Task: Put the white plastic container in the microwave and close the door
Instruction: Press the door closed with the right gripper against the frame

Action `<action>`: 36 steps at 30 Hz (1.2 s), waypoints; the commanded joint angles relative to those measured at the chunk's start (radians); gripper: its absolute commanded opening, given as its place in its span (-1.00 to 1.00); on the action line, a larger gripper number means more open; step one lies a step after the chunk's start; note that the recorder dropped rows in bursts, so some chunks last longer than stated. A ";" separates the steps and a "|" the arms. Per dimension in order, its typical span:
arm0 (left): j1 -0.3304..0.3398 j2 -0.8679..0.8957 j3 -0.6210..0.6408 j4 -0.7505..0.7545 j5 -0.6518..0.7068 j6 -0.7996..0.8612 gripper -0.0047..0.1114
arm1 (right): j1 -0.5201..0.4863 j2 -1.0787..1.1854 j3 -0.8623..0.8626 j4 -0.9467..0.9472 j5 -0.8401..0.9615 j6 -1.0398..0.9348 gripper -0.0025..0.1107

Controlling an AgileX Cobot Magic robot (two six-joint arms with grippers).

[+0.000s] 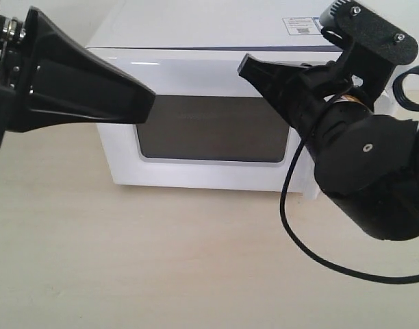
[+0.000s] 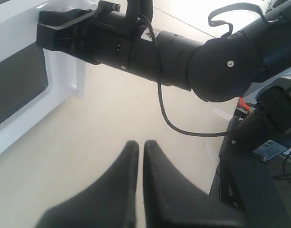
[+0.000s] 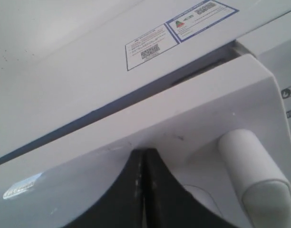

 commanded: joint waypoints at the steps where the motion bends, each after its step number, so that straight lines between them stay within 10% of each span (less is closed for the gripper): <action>1: -0.002 0.001 0.004 -0.008 0.003 0.004 -0.84 | -0.011 0.011 -0.008 -0.006 -0.009 -0.025 -0.96; 23: -0.002 0.001 0.004 -0.008 -0.002 -0.001 -0.84 | -0.059 0.000 -0.062 -0.006 0.102 -0.112 -0.96; 36: -0.002 -0.027 0.004 -0.008 0.070 -0.005 -0.84 | -0.059 -0.295 -0.019 0.132 0.511 -0.790 -0.96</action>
